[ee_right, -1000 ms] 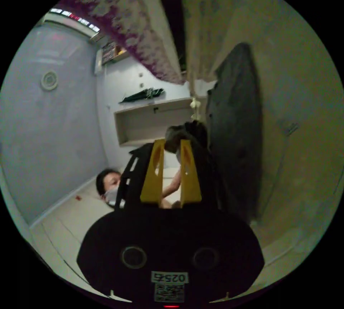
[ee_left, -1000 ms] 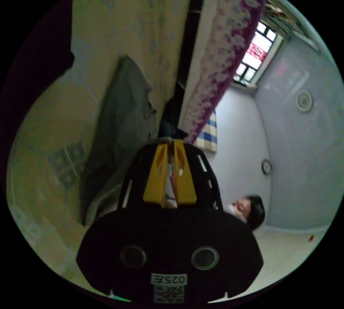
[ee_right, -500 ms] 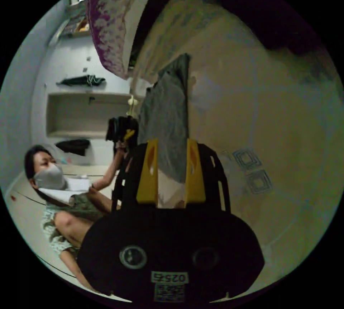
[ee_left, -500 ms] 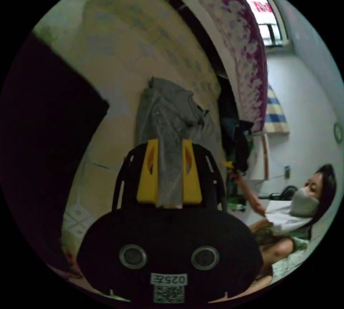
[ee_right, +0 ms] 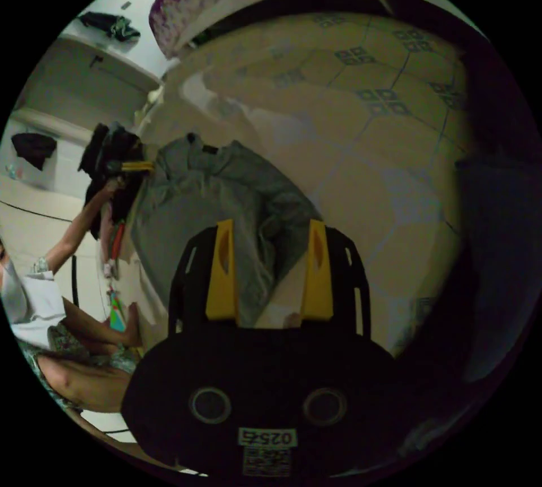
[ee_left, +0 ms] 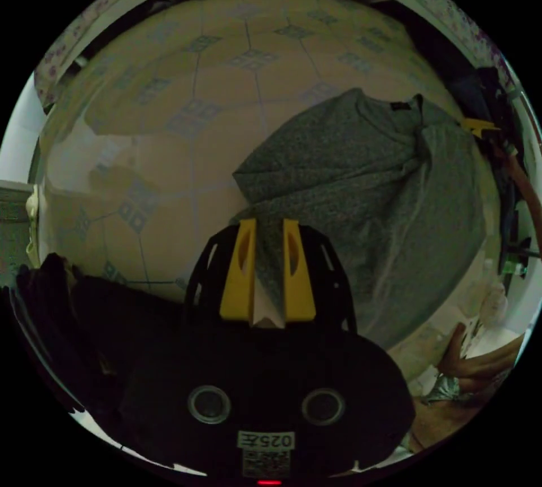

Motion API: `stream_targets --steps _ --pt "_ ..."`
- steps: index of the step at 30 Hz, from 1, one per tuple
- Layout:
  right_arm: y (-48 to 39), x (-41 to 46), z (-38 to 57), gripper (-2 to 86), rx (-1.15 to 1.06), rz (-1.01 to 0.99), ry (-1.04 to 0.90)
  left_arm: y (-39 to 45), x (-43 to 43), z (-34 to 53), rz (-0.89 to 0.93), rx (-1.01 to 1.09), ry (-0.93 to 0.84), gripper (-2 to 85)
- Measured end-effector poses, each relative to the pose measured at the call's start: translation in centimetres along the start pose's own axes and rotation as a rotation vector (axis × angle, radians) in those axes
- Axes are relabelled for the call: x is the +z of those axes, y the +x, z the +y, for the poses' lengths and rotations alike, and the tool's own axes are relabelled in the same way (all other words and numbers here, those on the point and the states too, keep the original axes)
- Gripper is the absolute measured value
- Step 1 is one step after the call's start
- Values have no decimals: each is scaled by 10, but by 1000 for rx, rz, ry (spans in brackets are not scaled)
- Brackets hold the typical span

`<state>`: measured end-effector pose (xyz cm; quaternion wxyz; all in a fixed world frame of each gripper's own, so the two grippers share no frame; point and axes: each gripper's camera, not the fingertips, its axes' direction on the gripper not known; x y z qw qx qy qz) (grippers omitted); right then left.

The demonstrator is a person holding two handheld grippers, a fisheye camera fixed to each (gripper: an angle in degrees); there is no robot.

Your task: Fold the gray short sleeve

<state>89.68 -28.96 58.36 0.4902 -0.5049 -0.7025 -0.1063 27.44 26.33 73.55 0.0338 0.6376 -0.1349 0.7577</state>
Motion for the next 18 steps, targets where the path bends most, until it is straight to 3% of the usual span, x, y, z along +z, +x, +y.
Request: stream_targets --steps 3,11,14,18 --pt "-5 39 -31 144 -32 74 -27 -1 18 -20 80 -59 21 40" --pt "12 98 -76 63 -46 -17 13 10 60 -57 162 -79 57 -11" --pt "24 126 -91 81 -46 -53 -61 13 72 -70 159 -91 71 -13" --pt "22 133 -110 116 -74 4 21 11 85 -82 180 -142 102 -12"
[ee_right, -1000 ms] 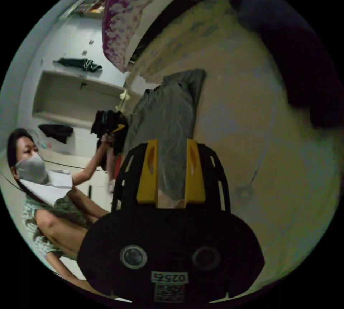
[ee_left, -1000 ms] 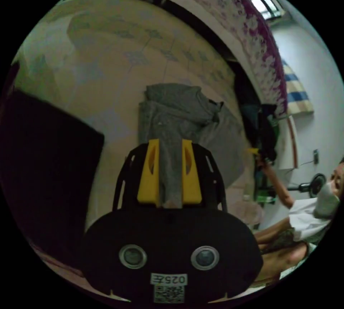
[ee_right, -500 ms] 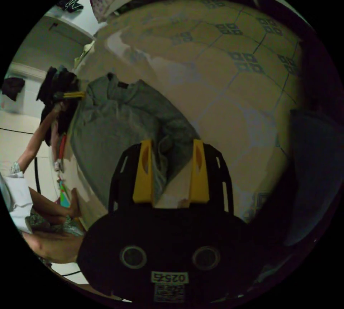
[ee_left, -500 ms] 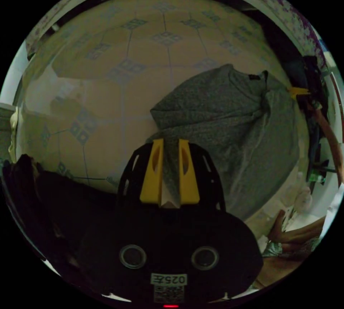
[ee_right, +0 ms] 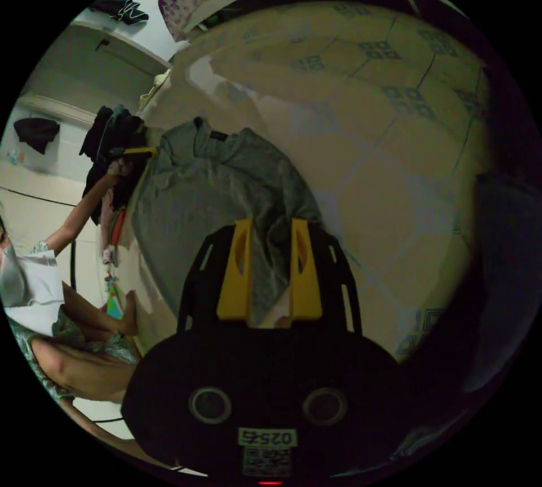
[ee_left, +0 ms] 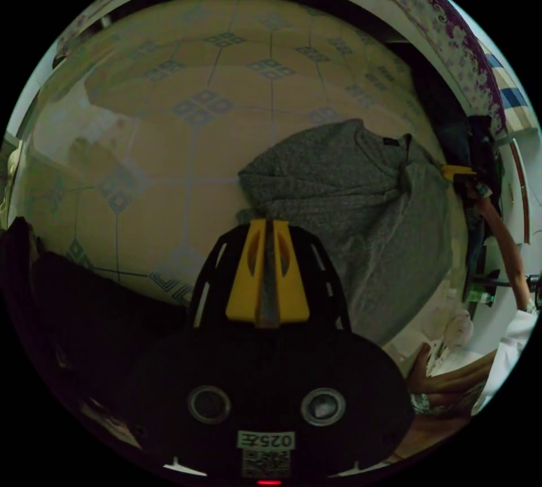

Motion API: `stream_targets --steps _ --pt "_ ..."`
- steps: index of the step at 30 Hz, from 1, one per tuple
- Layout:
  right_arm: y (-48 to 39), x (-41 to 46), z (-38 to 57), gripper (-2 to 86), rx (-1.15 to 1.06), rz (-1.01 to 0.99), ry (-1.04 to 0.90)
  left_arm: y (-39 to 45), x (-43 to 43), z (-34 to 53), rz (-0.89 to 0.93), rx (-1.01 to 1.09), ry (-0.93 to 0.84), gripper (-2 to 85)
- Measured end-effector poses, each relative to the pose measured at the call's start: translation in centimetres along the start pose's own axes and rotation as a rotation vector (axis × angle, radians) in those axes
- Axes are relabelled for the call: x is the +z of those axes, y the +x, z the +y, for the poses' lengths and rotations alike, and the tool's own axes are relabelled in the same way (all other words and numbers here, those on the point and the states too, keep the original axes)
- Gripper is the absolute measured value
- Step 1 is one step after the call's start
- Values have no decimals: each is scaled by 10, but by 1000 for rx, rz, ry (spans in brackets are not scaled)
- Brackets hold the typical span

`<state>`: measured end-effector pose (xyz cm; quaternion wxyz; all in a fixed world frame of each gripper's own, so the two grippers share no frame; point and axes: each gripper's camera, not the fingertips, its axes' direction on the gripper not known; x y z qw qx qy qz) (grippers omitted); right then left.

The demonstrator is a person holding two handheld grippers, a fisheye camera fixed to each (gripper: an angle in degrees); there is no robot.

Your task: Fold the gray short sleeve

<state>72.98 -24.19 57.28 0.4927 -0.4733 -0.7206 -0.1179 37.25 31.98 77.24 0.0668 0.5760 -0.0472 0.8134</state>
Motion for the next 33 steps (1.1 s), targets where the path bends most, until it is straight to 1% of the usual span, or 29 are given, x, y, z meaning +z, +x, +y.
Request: stream_targets --steps 1,3,5,9,11,14,16,18,19,21,23,26,28,30,32,33 --pt "-5 -2 -2 118 -20 35 25 -1 2 -1 4 -9 3 -12" --pt "-24 -6 -6 117 -110 168 99 -6 9 -5 23 -39 22 -12" --pt "-29 2 -12 112 -153 188 92 -9 14 -8 38 -53 38 -12" --pt "2 57 -38 117 -117 108 -138 -15 20 -18 44 -67 52 -12" --pt "17 72 -43 115 -82 81 -162 -16 21 -22 25 -47 53 -13" --pt "36 78 -46 112 -44 75 -127 -18 22 -30 8 -32 45 -12" --pt "52 74 -48 109 -2 23 -91 -22 21 -35 10 -30 39 -11" --pt "81 71 -49 96 65 -104 -36 -29 20 -40 23 -36 36 -12" --pt "89 73 -50 91 88 -124 -34 -32 19 -40 29 -38 36 -12" --pt "112 88 -53 58 139 -177 -77 -43 16 -42 65 -57 48 -12" --pt "119 101 -52 19 133 -222 -141 -54 12 -42 114 -92 68 -12" --pt "114 91 -41 -5 93 -188 -77 -74 4 -38 206 -140 104 -13" --pt "109 72 -31 -8 64 -207 12 -86 -2 -36 260 -146 128 -13" --pt "102 40 -18 -9 20 -194 144 -99 -15 -30 342 -151 183 -15" --pt "98 21 -15 -9 -42 -180 210 -105 -25 -27 418 -115 249 -16" --pt "99 15 -16 -9 -64 -170 236 -108 -32 -26 426 -80 277 -16"
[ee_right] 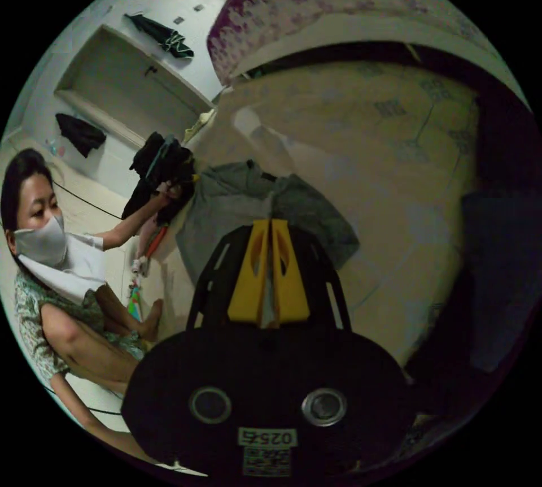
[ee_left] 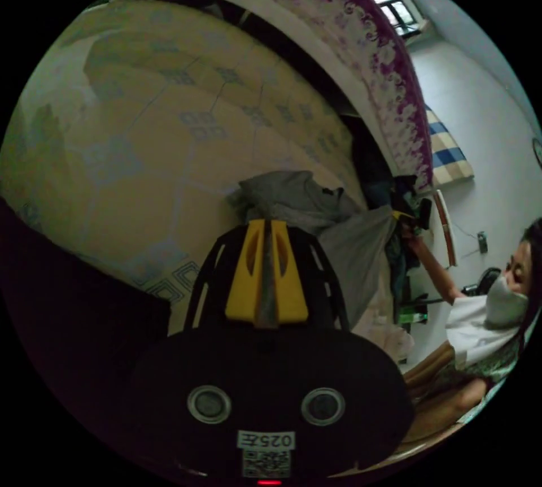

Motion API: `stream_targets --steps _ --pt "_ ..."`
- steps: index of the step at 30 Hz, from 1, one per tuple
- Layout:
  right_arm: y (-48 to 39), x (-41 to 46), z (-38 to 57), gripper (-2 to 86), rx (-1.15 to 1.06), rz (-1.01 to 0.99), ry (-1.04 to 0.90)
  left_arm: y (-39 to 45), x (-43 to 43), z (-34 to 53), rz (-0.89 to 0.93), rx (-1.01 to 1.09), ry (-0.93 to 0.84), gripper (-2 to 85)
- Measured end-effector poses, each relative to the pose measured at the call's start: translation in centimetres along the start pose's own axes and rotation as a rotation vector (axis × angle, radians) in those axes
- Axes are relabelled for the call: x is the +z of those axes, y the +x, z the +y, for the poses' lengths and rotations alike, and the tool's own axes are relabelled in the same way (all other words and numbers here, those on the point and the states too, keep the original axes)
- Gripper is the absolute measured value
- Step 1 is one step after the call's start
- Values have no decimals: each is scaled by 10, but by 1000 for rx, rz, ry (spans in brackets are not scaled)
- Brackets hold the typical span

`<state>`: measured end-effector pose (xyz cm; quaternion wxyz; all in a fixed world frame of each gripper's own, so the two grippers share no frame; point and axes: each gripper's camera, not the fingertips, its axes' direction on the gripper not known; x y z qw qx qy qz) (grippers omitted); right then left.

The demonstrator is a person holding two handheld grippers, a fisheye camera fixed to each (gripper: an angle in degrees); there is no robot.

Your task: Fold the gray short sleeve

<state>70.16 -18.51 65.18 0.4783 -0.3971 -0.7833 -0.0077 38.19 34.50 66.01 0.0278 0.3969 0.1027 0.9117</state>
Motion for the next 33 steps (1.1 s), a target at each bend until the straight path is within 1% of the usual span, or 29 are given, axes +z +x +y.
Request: stream_targets --steps 2,4,5,7,8,9,11,12,14,19,22,23,25,26,27,28,29,33 --pt "6 -3 -5 -9 -8 3 18 0 -12 -5 20 34 48 -17" --pt "20 3 -6 -9 28 15 9 -6 -22 -10 58 -1 94 -17" --pt "33 15 -3 -9 76 68 -31 -12 -22 -13 67 -38 109 -17" --pt "53 42 7 -9 129 95 -104 -22 -10 -17 46 -103 30 -17" --pt "66 63 13 -9 168 98 -170 -28 -1 -19 17 -139 -25 -17" --pt "73 82 20 -9 188 110 -216 -30 5 -19 -17 -167 -43 -16" --pt "76 103 27 -9 182 138 -243 -31 8 -21 -40 -202 -55 -15" --pt "74 106 29 -9 178 128 -209 -29 7 -23 -43 -208 -57 -15" --pt "73 109 31 -9 187 132 -207 -24 4 -27 -74 -196 -72 -13" --pt "46 107 40 -8 75 229 -224 4 -8 -32 -188 -86 -117 -11" --pt "24 109 50 -8 16 288 -219 14 -6 -31 -238 -65 -202 -8" --pt "18 114 54 -8 -2 315 -240 19 -11 -29 -266 -31 -198 -5" --pt "14 122 59 -8 -17 331 -272 26 -33 -25 -332 -53 -73 5" --pt "12 126 61 -8 -16 330 -285 29 -48 -22 -300 -46 13 20" --pt "12 130 64 -8 -11 320 -296 32 -56 -22 -247 -25 44 42" --pt "11 131 65 -8 -7 315 -299 32 -57 -23 -235 -26 31 42" --pt "10 133 67 -8 -2 303 -298 33 -53 -26 -237 -22 -22 43" --pt "5 134 75 -7 10 292 -298 39 -31 -32 -322 10 -167 38"
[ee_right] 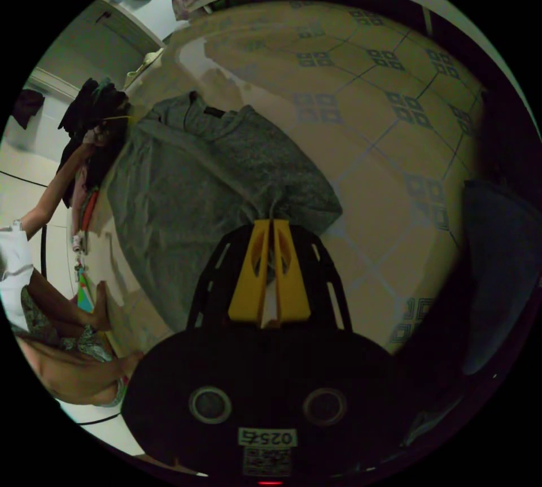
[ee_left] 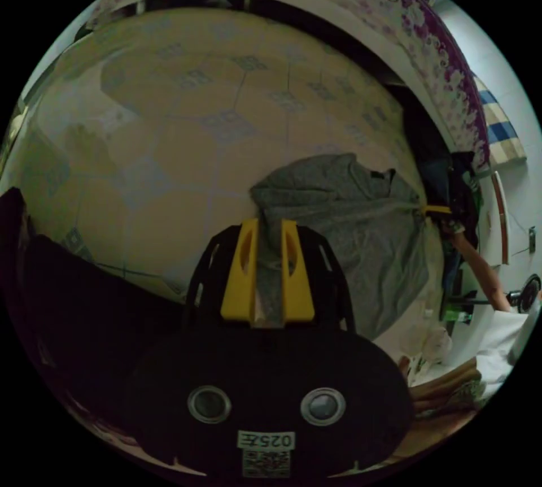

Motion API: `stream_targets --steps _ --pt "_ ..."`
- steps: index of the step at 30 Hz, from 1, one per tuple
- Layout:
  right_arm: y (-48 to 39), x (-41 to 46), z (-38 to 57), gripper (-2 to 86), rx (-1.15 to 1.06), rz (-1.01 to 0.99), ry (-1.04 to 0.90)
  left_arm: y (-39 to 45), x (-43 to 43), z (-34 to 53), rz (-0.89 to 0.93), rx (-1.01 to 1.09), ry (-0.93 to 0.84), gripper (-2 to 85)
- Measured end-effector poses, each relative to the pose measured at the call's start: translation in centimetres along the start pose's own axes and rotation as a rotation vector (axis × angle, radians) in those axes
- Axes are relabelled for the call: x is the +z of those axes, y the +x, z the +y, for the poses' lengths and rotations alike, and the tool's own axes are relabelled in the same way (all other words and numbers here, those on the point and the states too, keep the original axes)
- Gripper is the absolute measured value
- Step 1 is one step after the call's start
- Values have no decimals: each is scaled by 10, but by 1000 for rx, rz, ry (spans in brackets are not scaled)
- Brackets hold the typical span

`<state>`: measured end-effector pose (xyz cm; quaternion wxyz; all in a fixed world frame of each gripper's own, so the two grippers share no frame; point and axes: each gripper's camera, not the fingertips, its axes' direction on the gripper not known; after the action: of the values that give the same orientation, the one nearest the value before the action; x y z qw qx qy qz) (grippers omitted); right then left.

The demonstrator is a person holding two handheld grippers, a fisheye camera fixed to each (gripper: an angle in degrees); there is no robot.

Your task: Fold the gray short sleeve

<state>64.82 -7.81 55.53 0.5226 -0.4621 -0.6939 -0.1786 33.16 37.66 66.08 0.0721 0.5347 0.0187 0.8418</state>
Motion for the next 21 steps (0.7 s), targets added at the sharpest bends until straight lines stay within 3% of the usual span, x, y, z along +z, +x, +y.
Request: stream_targets --steps 8,11,14,18,21 --pt "-12 -9 28 -8 53 -50 17 19 -9 0 -42 29 -30 -5" --pt "-26 -34 49 -7 52 -52 81 27 -43 19 -41 91 59 -8" --pt "-44 -75 69 -8 22 -79 190 27 -76 38 76 146 196 -8" --pt "-52 -128 79 -8 5 -46 327 17 -103 47 108 96 290 -9" --pt "-38 -133 72 -8 37 -23 316 4 -110 46 143 11 349 -9"
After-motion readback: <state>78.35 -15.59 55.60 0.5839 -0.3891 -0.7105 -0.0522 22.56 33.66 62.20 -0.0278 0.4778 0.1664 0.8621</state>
